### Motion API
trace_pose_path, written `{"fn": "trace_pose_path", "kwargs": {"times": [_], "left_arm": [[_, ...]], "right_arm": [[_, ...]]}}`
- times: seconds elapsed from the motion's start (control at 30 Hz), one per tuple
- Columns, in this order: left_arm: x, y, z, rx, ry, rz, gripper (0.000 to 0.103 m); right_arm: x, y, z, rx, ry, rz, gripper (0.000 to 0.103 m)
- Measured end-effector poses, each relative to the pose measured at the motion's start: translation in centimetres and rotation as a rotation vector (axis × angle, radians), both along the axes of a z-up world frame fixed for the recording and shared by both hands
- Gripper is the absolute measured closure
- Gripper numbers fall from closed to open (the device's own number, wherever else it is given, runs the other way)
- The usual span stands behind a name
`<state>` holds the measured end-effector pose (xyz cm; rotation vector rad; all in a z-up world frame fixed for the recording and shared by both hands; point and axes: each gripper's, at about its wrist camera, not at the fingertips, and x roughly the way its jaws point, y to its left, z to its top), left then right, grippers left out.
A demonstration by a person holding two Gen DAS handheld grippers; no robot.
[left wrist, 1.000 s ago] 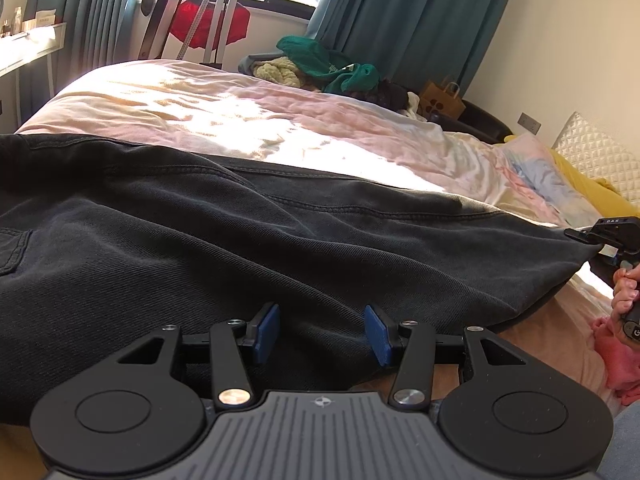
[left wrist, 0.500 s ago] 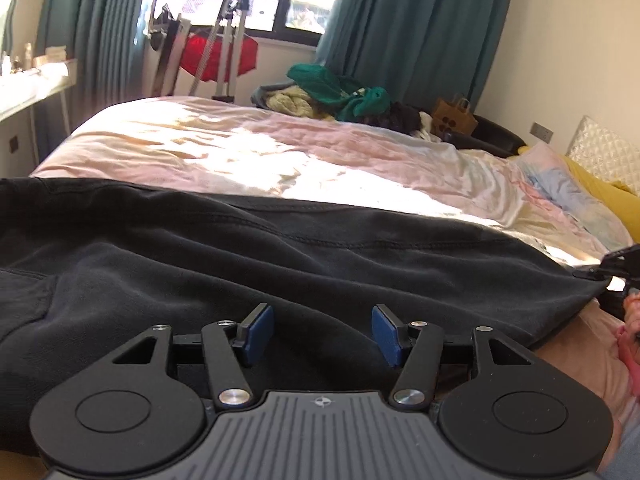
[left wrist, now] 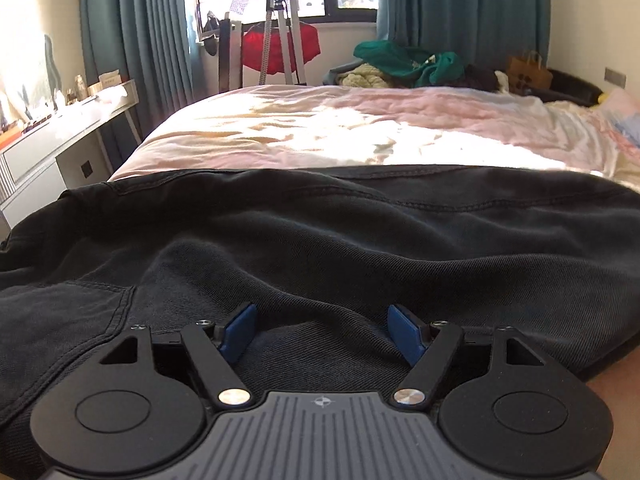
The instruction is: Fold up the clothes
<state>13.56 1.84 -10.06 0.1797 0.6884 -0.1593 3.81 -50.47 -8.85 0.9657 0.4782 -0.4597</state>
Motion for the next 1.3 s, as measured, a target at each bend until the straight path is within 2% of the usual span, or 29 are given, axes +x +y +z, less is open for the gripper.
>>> {"fn": "trace_pose_path", "kwargs": {"times": [0.03, 0.2, 0.37, 0.5, 0.6, 0.7, 0.73, 0.83, 0.9, 0.93, 1.03, 1.13, 1.3], "left_arm": [[0.1, -0.2, -0.4, 0.021, 0.005, -0.007, 0.029], [0.6, 0.7, -0.7, -0.029, 0.033, -0.013, 0.027], [0.5, 0.7, -0.2, -0.014, 0.02, -0.034, 0.027], [0.5, 1.8, 1.2, -0.074, 0.025, -0.012, 0.027], [0.2, 3.5, 3.1, -0.139, -0.001, 0.033, 0.027], [-0.6, 6.5, 5.2, -0.249, -0.064, 0.106, 0.027], [-1.0, 7.8, 5.7, -0.313, -0.082, 0.135, 0.026], [-1.8, 11.3, 6.6, -0.484, -0.105, 0.206, 0.027], [-2.3, 12.6, 7.2, -0.531, -0.131, 0.229, 0.027], [-2.4, 12.8, 7.4, -0.529, -0.14, 0.236, 0.027], [-2.8, 13.5, 8.1, -0.524, -0.166, 0.255, 0.027], [-2.9, 13.7, 8.4, -0.543, -0.178, 0.259, 0.027], [-2.9, 14.0, 8.9, -0.575, -0.206, 0.257, 0.027]], "right_arm": [[0.1, 0.4, 0.6, -0.036, -0.003, 0.01, 0.094], [0.7, 2.6, 3.6, -0.214, -0.026, 0.042, 0.094], [2.8, 6.4, 7.5, -0.384, -0.061, 0.104, 0.094], [4.7, 12.0, 10.9, -0.546, -0.139, 0.208, 0.094], [6.3, 18.5, 12.8, -0.707, -0.216, 0.341, 0.094], [7.1, 26.2, 12.1, -0.831, -0.266, 0.508, 0.093], [7.1, 28.9, 11.2, -0.866, -0.274, 0.569, 0.093], [6.7, 36.5, 6.9, -0.952, -0.248, 0.776, 0.093], [6.2, 40.2, 3.0, -0.979, -0.19, 0.93, 0.093], [5.9, 41.7, 1.3, -0.996, -0.157, 0.991, 0.093], [4.5, 44.0, -1.2, -1.096, -0.122, 1.02, 0.093], [4.5, 43.8, 0.5, -1.095, -0.161, 0.992, 0.093], [3.9, 45.6, 3.0, -1.106, -0.255, 1.028, 0.093]]}}
